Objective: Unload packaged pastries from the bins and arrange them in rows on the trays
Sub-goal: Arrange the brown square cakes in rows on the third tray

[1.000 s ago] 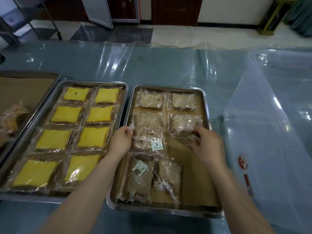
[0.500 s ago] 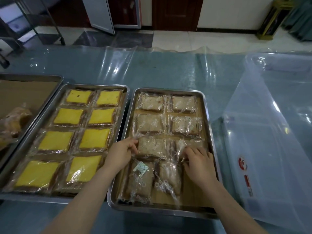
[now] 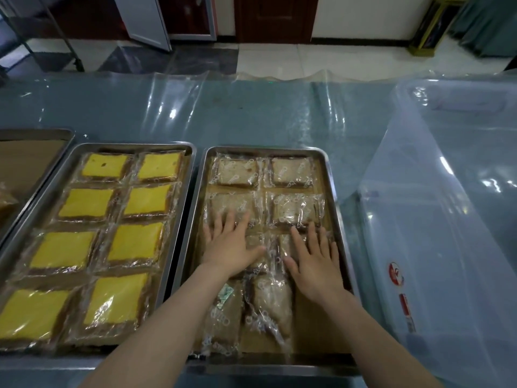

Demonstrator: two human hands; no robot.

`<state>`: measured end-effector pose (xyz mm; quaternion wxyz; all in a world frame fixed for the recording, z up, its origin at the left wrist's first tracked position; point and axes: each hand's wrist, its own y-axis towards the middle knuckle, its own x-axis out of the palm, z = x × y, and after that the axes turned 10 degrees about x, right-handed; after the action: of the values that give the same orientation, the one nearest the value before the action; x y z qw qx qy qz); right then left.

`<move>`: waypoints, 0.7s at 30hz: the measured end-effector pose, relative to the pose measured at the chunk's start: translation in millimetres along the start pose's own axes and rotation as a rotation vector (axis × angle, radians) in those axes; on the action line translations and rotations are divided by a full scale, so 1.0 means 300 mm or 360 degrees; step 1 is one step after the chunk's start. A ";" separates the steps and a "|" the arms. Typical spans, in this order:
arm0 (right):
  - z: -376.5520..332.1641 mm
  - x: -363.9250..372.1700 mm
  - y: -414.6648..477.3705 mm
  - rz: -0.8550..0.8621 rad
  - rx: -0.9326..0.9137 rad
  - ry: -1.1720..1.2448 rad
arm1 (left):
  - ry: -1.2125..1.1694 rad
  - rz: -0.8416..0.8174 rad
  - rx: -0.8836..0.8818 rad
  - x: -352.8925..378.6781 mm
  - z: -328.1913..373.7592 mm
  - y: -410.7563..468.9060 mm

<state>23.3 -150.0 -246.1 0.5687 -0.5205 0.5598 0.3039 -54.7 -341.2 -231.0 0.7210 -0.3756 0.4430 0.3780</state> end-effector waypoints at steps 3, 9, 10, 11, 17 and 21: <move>-0.027 -0.002 0.016 -0.0003 0.0057 0.0045 | 0.0091 -0.0141 -0.0040 0.033 -0.029 0.009; -0.060 -0.009 0.104 0.0168 -0.0017 0.0021 | 0.0116 -0.0190 0.0019 0.045 -0.073 0.018; -0.060 -0.005 0.123 0.0157 -0.0021 0.0000 | 0.0115 -0.0203 0.0043 0.041 -0.076 0.024; -0.057 0.001 0.141 0.0156 -0.0018 -0.0027 | 0.0109 -0.0217 0.0069 0.035 -0.081 0.032; -0.056 -0.008 0.193 0.0165 0.0020 -0.0088 | 0.0104 -0.0205 0.0162 0.007 -0.094 0.060; -0.072 -0.071 0.125 0.0290 -0.0075 0.0167 | 0.0087 0.0158 0.0144 0.018 -0.080 -0.014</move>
<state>-22.4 -154.9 -231.5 0.4964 -0.4959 0.6264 0.3397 -57.9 -362.9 -243.0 0.7052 -0.3303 0.4971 0.3827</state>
